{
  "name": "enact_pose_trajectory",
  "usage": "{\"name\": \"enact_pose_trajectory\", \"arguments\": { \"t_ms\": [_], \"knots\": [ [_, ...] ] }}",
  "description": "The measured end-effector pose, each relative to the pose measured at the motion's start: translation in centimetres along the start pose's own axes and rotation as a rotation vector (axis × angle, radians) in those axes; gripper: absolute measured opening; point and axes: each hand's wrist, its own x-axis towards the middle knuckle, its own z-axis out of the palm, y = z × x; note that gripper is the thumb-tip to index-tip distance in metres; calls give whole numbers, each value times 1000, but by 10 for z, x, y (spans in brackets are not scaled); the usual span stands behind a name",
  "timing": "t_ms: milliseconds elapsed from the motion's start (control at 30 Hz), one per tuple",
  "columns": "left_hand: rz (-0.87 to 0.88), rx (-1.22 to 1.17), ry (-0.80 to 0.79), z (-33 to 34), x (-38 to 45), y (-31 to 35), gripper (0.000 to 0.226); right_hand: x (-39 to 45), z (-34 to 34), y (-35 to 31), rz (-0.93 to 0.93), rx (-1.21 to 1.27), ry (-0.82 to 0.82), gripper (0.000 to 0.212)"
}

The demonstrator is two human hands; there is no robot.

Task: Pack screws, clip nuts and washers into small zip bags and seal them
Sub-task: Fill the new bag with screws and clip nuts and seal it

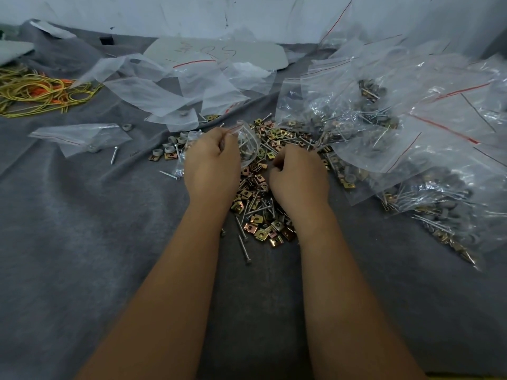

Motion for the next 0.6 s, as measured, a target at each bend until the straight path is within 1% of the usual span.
{"name": "enact_pose_trajectory", "arguments": {
  "t_ms": [100,167,233,333,400,467,533,567,600],
  "knots": [
    [25,13,-25,0,-1,-1,28,1,-3,-5,-30,287,168,14],
    [54,34,-49,0,-3,0,27,0,-4,-12,-134,450,248,14],
    [76,29,-64,0,-3,1,27,-3,-2,-17,-237,469,204,16],
    [38,12,-71,0,-1,2,27,-4,9,-21,-348,315,75,18],
    [8,-6,-55,0,1,1,30,-4,11,-20,-376,287,29,19],
    [-1,-35,-34,0,1,0,28,-5,7,-21,-339,418,60,22],
    [-25,-63,6,0,2,-1,30,-5,1,-20,-228,519,179,23],
    [-39,-73,24,1,2,-1,33,-5,-1,-18,-161,474,248,23],
    [-52,-81,36,1,2,-2,35,-4,-3,-14,-91,368,289,24]
  ]
}}
